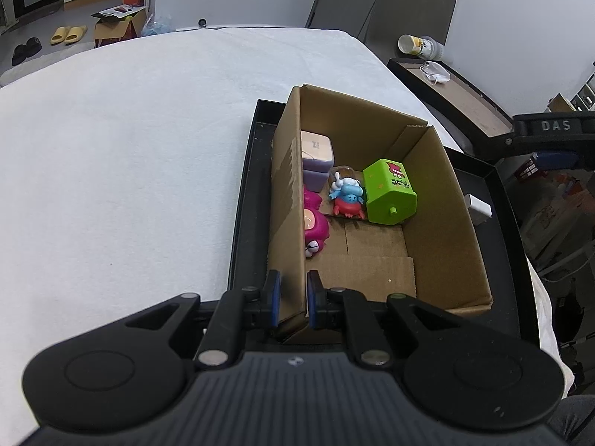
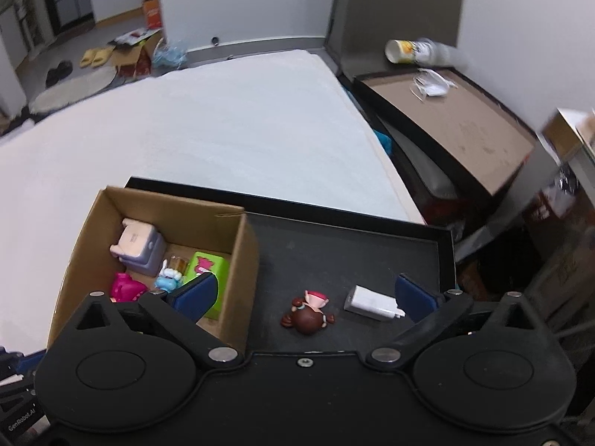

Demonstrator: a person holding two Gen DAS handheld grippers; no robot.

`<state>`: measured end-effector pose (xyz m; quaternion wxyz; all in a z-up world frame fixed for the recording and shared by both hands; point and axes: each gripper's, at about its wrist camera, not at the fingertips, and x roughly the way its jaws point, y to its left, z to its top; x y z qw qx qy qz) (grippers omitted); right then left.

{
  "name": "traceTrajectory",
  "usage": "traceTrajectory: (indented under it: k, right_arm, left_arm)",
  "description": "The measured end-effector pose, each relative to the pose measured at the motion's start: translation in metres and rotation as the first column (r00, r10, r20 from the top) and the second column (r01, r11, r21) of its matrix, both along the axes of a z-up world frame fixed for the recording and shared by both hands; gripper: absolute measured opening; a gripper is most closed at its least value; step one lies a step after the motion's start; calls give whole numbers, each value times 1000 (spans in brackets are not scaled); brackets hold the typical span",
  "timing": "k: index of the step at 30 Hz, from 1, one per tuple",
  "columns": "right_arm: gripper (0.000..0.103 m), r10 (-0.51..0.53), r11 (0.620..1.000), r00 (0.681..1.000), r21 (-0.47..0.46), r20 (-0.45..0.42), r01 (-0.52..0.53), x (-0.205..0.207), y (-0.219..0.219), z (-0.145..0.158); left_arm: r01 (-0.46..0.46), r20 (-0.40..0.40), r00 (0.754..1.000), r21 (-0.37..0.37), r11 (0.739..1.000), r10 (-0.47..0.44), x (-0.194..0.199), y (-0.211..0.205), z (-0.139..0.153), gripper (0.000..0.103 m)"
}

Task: Organize rigid objects
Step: 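Move the right tool back over the tray toward the white block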

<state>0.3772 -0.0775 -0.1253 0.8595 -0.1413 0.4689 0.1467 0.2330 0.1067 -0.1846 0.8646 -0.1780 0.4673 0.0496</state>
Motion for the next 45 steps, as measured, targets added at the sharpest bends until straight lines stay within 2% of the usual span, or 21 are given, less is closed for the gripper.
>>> traceTrajectory:
  k: [5, 14, 23, 31, 35, 37, 42, 45]
  right_arm:
    - [103, -21, 998, 1000, 65, 5, 20, 2, -21, 4]
    - [103, -57, 995, 998, 82, 1, 57, 11, -44, 3]
    - [102, -120, 985, 991, 119, -55, 126, 28, -65, -6]
    - [97, -169, 974, 980, 131, -109, 182, 45, -75, -19]
    - [97, -133, 987, 986, 80, -101, 141, 49, -71, -27]
    - [90, -95, 994, 990, 48, -103, 100, 51, -68, -31]
    - [81, -41, 999, 989, 1, -140, 42, 55, -67, -41]
    - [80, -16, 1000, 987, -19, -159, 13, 57, -67, -48]
  left_arm:
    - [0, -1, 1000, 1, 1000, 0, 0, 0, 0, 13]
    - [-2, -5, 1000, 6, 1000, 2, 2, 0, -1, 13]
    - [-3, -8, 1000, 13, 1000, 3, 2, -1, -2, 13]
    - [-2, -9, 1000, 20, 1000, 3, 2, -1, -2, 13]
    - [-1, -11, 1000, 24, 1000, 1, 2, -2, -3, 13]
    - [-1, -13, 1000, 26, 1000, 1, 3, -2, -3, 13]
    - [-1, -18, 1000, 30, 1000, 2, 5, -3, -4, 13]
    - [-1, -22, 1000, 35, 999, 2, 6, -4, -5, 13]
